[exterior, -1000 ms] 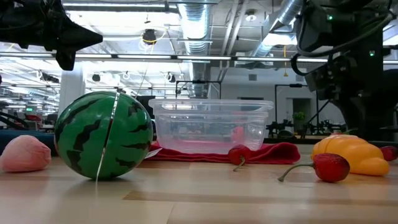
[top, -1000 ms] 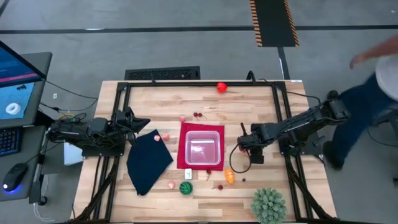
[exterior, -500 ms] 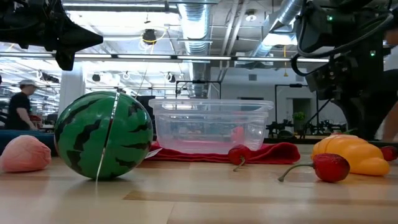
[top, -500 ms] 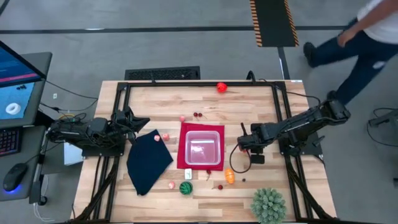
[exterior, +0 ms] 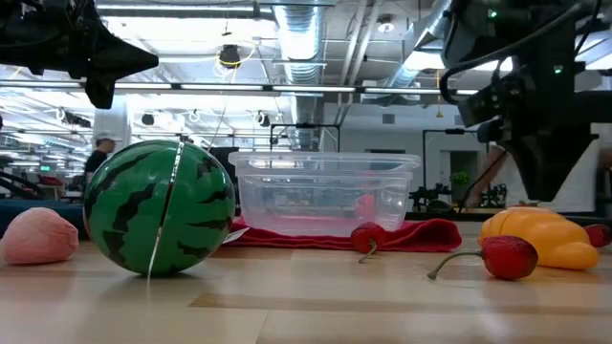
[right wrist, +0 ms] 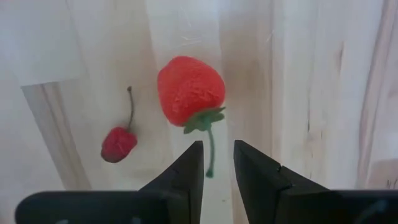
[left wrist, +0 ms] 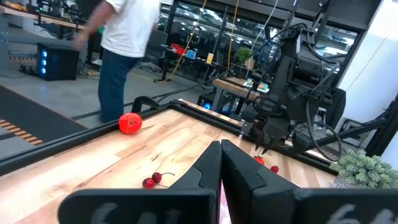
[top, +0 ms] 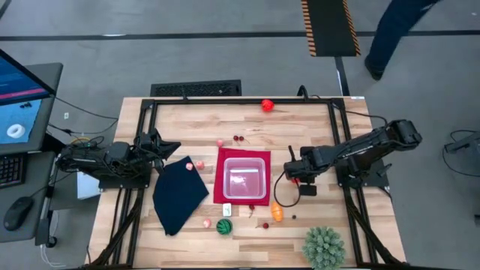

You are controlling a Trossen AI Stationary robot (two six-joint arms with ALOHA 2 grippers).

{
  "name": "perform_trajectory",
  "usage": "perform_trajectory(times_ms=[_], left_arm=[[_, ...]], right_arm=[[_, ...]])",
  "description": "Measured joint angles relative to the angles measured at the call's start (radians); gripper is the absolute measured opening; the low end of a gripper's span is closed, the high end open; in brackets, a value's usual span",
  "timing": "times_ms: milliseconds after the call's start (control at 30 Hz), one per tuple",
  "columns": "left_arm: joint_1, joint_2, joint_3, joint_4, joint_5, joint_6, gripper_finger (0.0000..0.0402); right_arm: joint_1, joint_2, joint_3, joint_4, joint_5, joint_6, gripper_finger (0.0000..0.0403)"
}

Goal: Pick and placing Produce into tupperware
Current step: Put the strawberry in the transparent bin

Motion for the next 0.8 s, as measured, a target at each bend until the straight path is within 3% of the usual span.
perform_trajectory(times_ms=[800], left_arm=[[0.000,0.000,0.000,-0.001,0.000,0.001,0.0000]], right_arm=[[-0.013,0.000,0.000,-0.003,-0.029,0.018,0.0111]])
